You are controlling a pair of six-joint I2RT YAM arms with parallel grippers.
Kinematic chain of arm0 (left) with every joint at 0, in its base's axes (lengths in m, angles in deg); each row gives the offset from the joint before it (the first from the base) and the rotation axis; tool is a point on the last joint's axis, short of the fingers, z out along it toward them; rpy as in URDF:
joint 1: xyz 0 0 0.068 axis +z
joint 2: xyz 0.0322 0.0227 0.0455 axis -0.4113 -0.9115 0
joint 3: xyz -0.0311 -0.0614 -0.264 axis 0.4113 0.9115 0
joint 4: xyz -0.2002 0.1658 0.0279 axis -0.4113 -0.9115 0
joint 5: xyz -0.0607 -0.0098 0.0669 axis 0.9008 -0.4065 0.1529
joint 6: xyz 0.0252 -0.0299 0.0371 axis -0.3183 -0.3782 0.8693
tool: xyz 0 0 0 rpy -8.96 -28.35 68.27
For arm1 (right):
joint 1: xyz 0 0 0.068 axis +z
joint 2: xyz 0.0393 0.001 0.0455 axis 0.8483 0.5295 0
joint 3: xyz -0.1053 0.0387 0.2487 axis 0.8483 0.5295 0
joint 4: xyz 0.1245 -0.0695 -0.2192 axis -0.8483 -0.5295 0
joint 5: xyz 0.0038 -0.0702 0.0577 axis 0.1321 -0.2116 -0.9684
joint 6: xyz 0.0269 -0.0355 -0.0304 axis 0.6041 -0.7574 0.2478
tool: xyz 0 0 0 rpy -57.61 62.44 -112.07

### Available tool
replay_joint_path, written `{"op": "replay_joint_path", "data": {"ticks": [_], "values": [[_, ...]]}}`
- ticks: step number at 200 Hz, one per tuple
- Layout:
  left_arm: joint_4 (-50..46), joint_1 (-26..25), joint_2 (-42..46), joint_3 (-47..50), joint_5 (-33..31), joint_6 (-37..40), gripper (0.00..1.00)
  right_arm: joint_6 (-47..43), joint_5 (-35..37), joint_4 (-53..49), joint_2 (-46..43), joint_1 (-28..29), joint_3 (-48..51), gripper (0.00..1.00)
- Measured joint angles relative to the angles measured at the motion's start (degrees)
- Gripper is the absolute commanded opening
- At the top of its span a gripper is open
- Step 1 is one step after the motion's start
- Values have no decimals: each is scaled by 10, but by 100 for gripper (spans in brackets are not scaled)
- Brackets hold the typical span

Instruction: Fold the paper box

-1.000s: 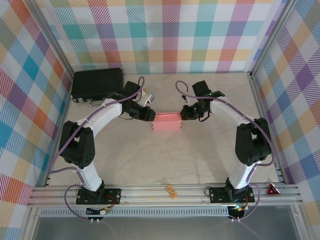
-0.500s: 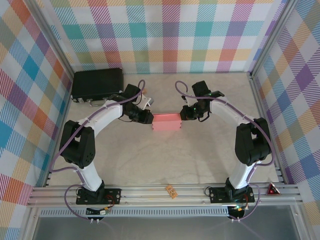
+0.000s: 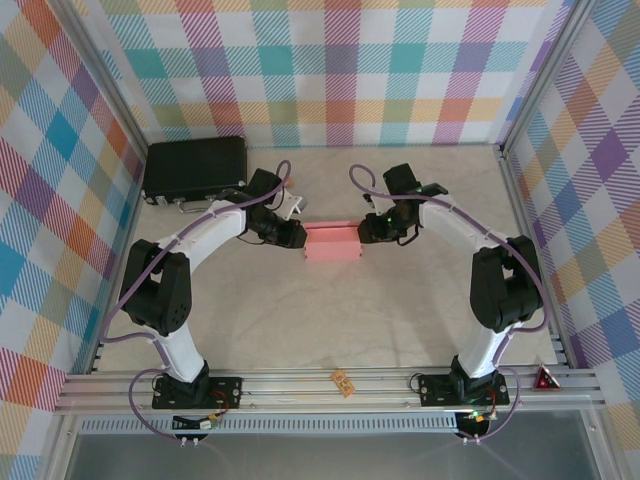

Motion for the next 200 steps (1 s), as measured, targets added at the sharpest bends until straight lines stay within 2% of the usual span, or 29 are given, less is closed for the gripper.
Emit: {"op": "replay_joint_path", "data": {"ticks": [54, 122, 158, 200], "values": [[1, 0, 0, 2, 0, 0, 21, 0, 3, 13, -30, 0, 6, 38], [3, 0, 8, 8, -5, 2, 38, 23, 5, 47, -52, -1, 16, 40], [10, 0, 31, 16, -4, 2, 51, 37, 5, 58, -58, -2, 16, 43], [33, 0, 62, 20, -3, -5, 57, 55, 16, 61, -58, -8, 11, 44]]}}
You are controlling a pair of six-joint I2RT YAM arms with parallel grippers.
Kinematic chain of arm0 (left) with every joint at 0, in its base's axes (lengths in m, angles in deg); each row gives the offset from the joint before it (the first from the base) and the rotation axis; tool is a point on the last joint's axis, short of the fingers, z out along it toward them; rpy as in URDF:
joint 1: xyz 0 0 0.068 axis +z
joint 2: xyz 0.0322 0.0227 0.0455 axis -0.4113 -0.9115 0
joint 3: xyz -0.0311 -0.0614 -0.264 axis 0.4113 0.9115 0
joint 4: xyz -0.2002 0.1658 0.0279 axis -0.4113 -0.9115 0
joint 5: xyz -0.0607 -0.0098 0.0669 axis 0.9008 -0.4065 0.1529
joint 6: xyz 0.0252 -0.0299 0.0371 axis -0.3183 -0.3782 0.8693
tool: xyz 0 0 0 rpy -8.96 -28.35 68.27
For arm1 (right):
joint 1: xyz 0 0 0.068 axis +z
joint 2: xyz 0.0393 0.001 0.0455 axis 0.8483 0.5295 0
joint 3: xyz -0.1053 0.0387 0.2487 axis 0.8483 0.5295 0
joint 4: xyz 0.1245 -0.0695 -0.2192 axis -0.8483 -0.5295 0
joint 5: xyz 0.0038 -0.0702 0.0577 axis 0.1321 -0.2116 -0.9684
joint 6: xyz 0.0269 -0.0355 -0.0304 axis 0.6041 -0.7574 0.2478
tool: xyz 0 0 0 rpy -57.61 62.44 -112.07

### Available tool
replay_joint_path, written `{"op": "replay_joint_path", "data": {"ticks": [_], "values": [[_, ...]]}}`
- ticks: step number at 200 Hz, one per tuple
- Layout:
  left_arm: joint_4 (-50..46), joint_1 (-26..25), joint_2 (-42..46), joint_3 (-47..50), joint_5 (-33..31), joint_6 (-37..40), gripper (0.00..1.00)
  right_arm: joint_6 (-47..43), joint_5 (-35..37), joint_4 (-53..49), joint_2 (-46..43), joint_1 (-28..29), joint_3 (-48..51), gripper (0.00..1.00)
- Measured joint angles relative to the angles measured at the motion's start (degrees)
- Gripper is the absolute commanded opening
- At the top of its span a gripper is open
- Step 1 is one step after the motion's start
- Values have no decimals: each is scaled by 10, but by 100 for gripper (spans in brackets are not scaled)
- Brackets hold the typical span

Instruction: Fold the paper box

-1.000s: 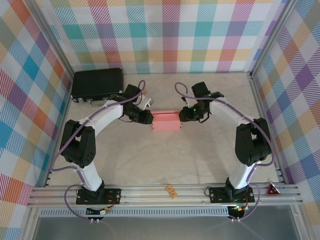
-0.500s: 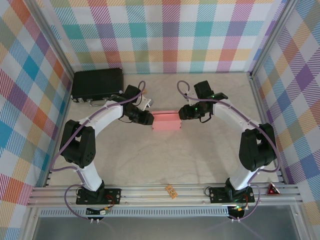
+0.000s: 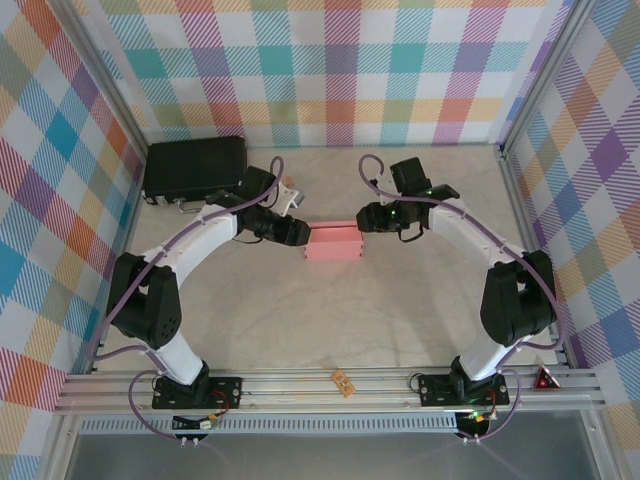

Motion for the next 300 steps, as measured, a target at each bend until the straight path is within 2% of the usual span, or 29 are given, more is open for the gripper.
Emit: {"op": "replay_joint_path", "data": {"ticks": [51, 99, 155, 300], "values": [[58, 2, 12, 0, -12, -64, 63, 20, 13, -1, 3, -4, -41, 47], [89, 10, 4, 0, -26, -143, 63, 29, 36, -15, 35, -4, -81, 48], [87, 10, -34, -1, -17, -176, 61, 30, 28, -37, 67, -4, -84, 48], [88, 10, -49, -7, 23, -188, 32, 24, -8, -44, 80, 0, -81, 41]]}}
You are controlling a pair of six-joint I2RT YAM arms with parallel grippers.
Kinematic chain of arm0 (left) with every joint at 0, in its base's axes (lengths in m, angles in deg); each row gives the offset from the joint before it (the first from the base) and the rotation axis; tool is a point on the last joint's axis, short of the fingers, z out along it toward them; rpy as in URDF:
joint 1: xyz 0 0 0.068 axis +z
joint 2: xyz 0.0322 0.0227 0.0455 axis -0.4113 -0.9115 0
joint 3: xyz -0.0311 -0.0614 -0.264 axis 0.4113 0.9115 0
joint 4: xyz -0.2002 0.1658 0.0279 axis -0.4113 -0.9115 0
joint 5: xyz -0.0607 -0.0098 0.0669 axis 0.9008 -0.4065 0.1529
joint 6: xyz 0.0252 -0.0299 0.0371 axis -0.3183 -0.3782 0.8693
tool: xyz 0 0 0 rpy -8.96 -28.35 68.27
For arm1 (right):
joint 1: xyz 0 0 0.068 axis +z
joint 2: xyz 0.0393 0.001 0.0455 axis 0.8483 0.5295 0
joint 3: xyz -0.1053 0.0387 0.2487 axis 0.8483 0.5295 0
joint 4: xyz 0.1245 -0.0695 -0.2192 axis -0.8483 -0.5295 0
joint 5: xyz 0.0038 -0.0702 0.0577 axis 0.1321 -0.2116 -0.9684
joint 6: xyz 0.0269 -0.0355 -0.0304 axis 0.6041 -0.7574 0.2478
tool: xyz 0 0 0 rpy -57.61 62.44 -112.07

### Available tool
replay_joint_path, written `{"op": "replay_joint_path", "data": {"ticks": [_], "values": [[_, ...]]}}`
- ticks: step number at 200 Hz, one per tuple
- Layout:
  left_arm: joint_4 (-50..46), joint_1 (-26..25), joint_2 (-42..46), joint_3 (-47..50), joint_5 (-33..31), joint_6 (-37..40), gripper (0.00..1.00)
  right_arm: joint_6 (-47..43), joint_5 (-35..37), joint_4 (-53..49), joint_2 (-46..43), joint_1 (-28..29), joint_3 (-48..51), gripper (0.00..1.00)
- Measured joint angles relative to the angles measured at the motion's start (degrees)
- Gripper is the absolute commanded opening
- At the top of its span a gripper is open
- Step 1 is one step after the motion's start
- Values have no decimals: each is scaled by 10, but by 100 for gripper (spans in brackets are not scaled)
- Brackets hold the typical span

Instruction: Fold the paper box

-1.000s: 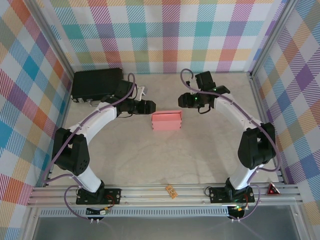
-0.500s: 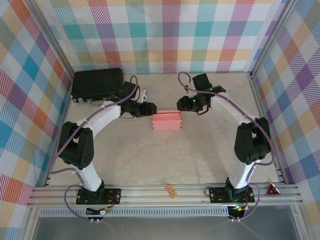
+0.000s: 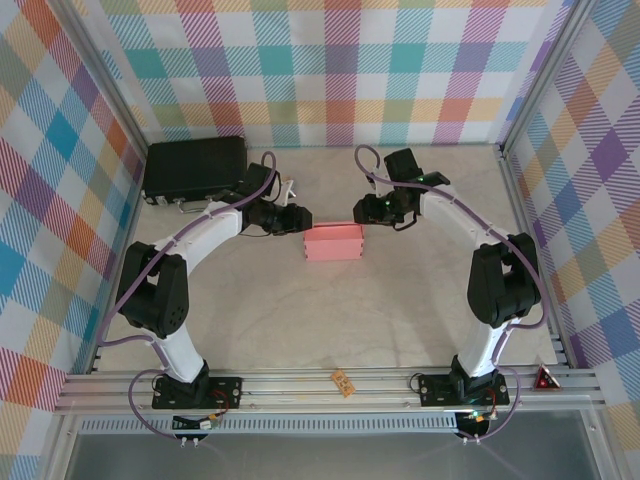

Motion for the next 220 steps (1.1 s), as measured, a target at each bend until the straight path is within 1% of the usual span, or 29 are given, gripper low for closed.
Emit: {"op": "replay_joint_path", "data": {"ticks": [21, 97, 136, 144, 151, 167, 178, 201, 220], "values": [[0, 0, 0, 1, 0, 2, 30, -2, -4, 0, 0, 0, 2, 41], [4, -3, 2, 21, 2, 13, 30, -4, -14, 3, 0, 2, 25, 40], [1, -5, 14, 42, 0, 16, 41, -5, -15, 1, 0, 7, 38, 40], [0, -5, 17, 45, -1, 17, 45, -5, -15, 0, 0, 8, 41, 40], [-1, -5, 21, 48, -5, 17, 48, -5, -15, 0, 0, 8, 42, 40], [1, -5, 34, 54, -16, 17, 50, -6, -15, 0, 0, 8, 46, 40], [2, -5, 47, 58, -25, 16, 53, -6, -15, 0, 0, 8, 47, 41], [11, -5, 69, 64, -49, 12, 54, -6, -14, 0, 0, 9, 47, 41], [15, -5, 66, 60, -51, 10, 49, -6, -14, 0, 0, 9, 47, 41]]}}
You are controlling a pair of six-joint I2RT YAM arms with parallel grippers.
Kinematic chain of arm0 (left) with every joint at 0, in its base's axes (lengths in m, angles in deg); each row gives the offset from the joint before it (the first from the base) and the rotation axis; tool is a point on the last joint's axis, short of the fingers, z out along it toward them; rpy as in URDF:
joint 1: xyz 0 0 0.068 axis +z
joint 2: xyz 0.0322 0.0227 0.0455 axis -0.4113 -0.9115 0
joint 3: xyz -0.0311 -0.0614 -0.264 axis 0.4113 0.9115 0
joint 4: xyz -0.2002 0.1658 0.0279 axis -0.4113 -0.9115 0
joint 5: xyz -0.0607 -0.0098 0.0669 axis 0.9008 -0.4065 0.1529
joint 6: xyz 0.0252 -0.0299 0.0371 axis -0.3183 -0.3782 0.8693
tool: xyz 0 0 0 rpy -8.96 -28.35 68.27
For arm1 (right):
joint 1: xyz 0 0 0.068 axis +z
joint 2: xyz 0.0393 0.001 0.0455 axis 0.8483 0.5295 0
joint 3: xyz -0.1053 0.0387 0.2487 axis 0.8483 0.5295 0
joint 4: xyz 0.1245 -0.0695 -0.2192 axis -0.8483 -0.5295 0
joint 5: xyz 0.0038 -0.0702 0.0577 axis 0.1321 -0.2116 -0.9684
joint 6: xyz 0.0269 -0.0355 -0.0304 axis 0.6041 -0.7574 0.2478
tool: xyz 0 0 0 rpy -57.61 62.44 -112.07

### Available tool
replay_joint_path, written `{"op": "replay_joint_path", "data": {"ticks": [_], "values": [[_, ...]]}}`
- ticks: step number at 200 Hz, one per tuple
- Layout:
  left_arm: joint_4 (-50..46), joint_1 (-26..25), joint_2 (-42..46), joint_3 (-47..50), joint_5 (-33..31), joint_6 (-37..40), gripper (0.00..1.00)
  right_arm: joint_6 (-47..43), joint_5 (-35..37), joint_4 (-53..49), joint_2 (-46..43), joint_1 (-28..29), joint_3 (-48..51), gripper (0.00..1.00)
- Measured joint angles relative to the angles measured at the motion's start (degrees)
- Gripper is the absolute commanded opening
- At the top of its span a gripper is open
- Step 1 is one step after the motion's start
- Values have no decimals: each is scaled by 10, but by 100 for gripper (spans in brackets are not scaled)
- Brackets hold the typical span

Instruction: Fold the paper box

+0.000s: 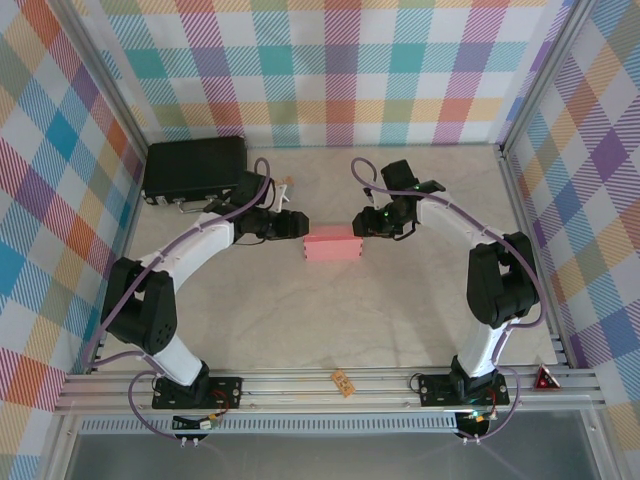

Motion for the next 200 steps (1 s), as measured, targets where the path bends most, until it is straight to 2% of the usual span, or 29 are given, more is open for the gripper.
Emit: {"op": "replay_joint_path", "data": {"ticks": [47, 70, 108, 200], "values": [[-7, 0, -57, -22, 3, -2, 46, 0, 0, 2, 0, 1, 5, 41], [-14, -1, -74, -23, 12, -1, 40, 0, -1, 4, 0, 3, 15, 40], [-10, -1, -73, -22, 17, -1, 37, 0, -4, 15, -2, 3, 23, 41], [46, -5, -36, 42, 36, 5, 37, 0, 9, 52, -45, 18, 78, 40]]}}
